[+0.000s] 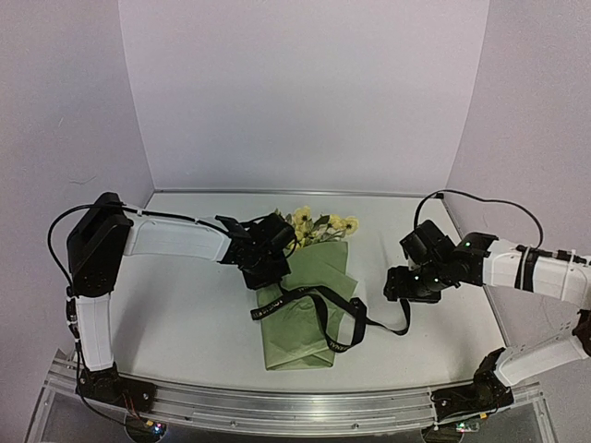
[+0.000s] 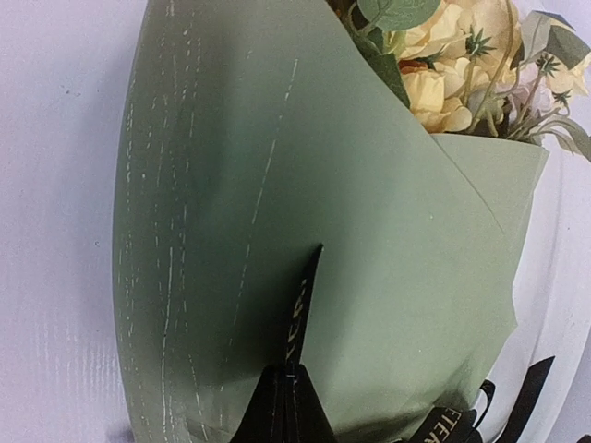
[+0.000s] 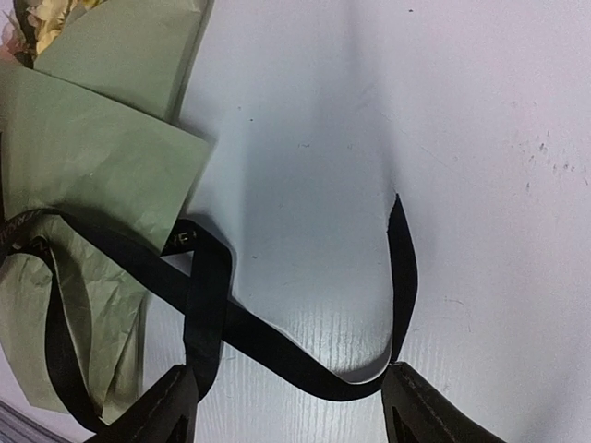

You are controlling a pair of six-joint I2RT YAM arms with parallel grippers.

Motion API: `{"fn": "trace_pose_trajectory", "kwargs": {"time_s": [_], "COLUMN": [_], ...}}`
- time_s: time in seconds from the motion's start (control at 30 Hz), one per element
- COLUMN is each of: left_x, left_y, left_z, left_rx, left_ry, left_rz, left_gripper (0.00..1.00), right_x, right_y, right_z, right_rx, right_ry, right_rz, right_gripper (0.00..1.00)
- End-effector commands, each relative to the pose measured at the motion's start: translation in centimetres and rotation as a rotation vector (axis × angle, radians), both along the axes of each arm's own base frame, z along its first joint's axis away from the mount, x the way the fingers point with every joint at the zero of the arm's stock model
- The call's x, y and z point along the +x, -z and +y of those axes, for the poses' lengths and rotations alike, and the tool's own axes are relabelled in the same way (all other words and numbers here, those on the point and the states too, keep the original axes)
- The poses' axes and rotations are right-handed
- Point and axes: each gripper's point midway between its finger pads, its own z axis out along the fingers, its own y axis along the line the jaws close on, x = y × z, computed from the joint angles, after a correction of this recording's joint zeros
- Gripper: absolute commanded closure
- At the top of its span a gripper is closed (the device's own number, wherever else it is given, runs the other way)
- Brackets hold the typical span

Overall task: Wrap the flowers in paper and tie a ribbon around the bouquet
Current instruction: Cross the ribbon over the folded bouquet.

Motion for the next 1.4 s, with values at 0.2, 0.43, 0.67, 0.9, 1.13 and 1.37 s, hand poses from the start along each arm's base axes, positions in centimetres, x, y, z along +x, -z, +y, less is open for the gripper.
{"fn": "trace_pose_trajectory", "kwargs": {"time_s": [0.2,0.43,0.67,0.9,1.13,1.37], "left_x": [2.4,2.7,3.0,4.1,5.3,6.3], "left_y": [-6.1,-7.1,-7.8,-9.4,-12.8,-14.7], "left_z": [2.6,4.3,5.8,6.0,4.7,6.5], "left_rx": [0.006,0.014,0.013,-0.015,-0.088,-0.127], "left_ry": [-0.03,-0.026,-0.017,0.016,0.078,0.07], "left_rz": [-0.192,-0.237,-0.267,-0.312,-0.392,-0.438], "left_gripper": [1.0,1.0,1.0,1.0,1.0,1.0], "right_x": [0.8,1.1,0.6,0.5,1.3,2.5], "right_y": [3.8,6.7,9.0,10.2,9.7,7.6], "right_z": [-3.9,-3.8,-5.4,-5.4,-4.6,-4.7], "right_rx": [-0.084,-0.102,-0.181,-0.187,-0.157,-0.186], "right_ry": [0.175,0.228,0.288,0.308,0.306,0.287], "right_rz": [0.084,0.189,0.21,0.239,0.239,0.206], "right_gripper": [0.31,0.4,0.48,0.63,1.0,1.0]}}
